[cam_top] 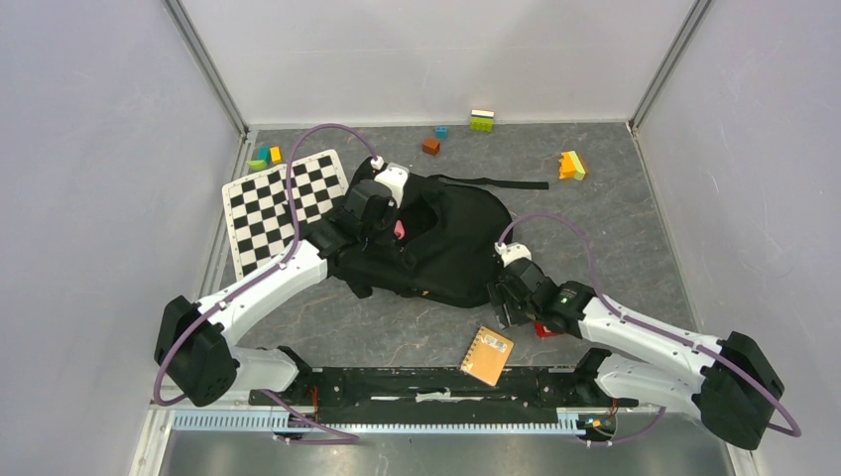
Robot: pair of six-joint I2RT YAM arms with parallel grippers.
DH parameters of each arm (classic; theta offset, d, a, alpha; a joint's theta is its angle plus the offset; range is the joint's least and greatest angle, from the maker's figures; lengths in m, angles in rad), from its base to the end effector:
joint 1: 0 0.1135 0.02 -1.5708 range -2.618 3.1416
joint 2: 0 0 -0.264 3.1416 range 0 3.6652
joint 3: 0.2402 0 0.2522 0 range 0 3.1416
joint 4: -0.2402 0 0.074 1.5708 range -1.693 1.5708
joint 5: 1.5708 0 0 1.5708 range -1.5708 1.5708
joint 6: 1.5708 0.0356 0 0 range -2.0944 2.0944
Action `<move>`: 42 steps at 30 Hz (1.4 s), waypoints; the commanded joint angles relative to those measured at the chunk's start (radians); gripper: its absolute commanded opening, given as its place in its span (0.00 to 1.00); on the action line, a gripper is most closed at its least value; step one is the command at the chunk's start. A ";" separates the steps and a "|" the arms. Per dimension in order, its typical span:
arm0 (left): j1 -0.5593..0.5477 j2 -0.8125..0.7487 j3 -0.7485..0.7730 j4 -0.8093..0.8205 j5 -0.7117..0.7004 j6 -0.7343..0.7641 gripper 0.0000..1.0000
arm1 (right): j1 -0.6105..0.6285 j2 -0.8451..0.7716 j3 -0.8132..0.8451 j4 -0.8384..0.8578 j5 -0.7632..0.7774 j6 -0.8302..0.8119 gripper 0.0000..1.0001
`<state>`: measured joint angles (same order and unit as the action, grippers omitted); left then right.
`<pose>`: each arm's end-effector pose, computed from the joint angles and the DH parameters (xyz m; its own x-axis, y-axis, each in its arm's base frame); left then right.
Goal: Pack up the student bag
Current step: Pick up the stationery from the center of the board, then place the stationery in the student bag.
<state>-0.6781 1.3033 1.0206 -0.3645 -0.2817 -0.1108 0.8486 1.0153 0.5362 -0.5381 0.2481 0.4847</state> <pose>0.2309 -0.1733 0.2922 -0.5142 0.2778 -0.8114 0.3753 0.9236 0.0784 0.1274 0.1314 0.1858 -0.7967 -0.2210 -0.5625 -0.3061 0.9501 0.0601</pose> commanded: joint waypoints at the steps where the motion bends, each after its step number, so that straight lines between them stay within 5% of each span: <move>1: 0.003 -0.031 0.035 0.024 0.009 -0.026 0.02 | 0.004 0.014 -0.004 0.008 0.016 0.009 0.74; 7: 0.004 -0.040 0.035 0.022 0.009 -0.026 0.02 | 0.015 -0.032 0.026 -0.011 0.017 0.028 0.50; 20: 0.003 -0.056 0.029 0.029 0.020 -0.033 0.02 | 0.018 -0.059 0.352 -0.043 0.024 -0.083 0.45; 28: 0.003 -0.027 0.038 0.023 0.021 -0.032 0.02 | 0.019 0.068 0.484 0.242 -0.047 -0.240 0.43; 42: 0.003 -0.032 0.031 0.026 0.035 -0.040 0.02 | 0.022 0.323 0.458 0.811 -0.245 -0.379 0.43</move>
<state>-0.6754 1.2869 1.0206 -0.3645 -0.2539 -0.1120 0.8642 1.2915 0.9798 0.0452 0.0666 0.1810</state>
